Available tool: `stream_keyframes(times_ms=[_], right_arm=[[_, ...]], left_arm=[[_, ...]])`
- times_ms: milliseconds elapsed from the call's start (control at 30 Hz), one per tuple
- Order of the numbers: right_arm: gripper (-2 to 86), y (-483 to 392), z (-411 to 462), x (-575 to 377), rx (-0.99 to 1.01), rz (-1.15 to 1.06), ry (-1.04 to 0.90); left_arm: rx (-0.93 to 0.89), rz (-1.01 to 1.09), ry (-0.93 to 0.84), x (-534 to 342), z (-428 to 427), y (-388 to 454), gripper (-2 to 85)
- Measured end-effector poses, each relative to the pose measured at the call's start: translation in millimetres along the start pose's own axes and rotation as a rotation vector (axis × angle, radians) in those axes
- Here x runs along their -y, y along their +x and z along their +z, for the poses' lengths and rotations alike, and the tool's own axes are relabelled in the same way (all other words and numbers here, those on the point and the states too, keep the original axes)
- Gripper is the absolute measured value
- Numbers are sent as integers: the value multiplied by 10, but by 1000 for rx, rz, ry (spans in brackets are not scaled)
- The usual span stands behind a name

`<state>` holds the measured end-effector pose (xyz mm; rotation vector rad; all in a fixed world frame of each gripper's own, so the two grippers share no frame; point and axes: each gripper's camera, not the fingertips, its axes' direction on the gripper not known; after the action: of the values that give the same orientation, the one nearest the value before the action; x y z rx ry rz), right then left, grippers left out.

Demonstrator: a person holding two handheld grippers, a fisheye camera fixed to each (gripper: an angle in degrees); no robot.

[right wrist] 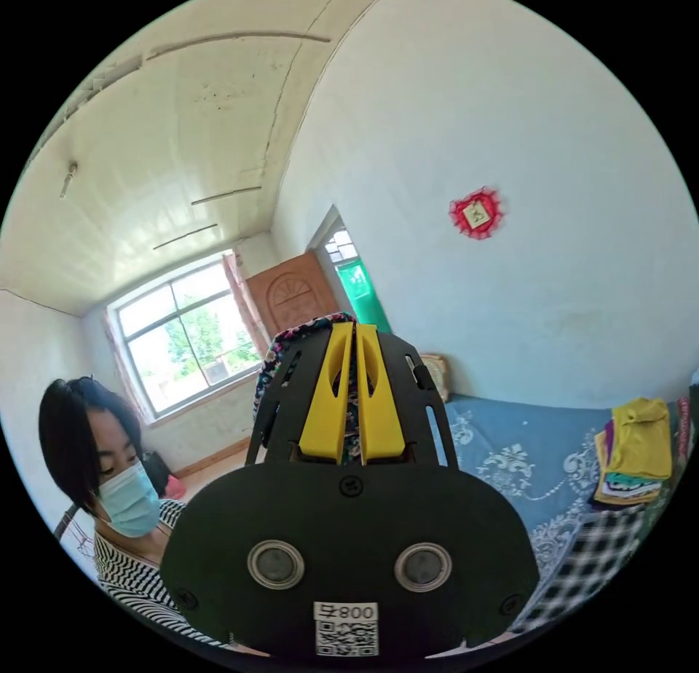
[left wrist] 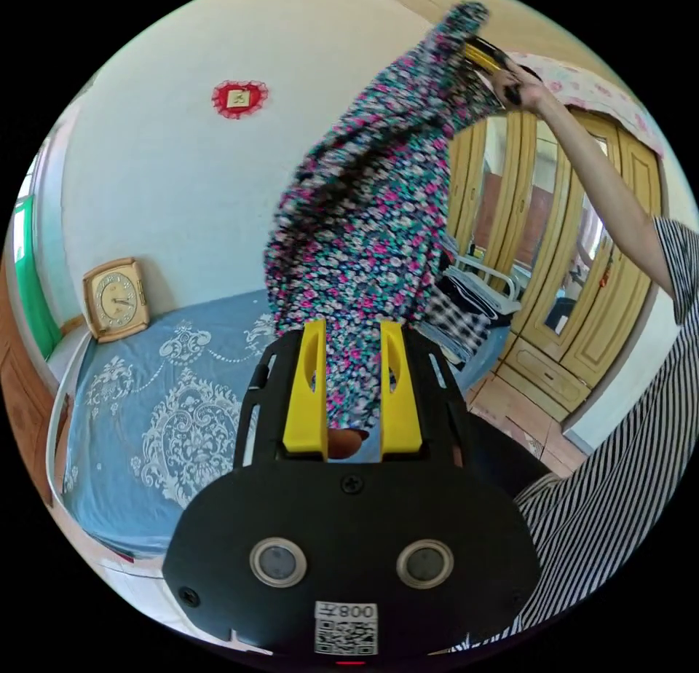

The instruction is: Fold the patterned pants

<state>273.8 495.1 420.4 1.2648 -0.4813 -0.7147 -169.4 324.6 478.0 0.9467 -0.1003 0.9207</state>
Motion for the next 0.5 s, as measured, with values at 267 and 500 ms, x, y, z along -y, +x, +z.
stream_keyframes(times_ms=[267,500], right_arm=[[3,-495,579,-195,100,-32,-108],[2,-707,690,-255,67,-63,-134]], left_arm=[[-104,-122,-26,-450,-519,100,33],[-120,-142,-29,-568,-995,41,22]])
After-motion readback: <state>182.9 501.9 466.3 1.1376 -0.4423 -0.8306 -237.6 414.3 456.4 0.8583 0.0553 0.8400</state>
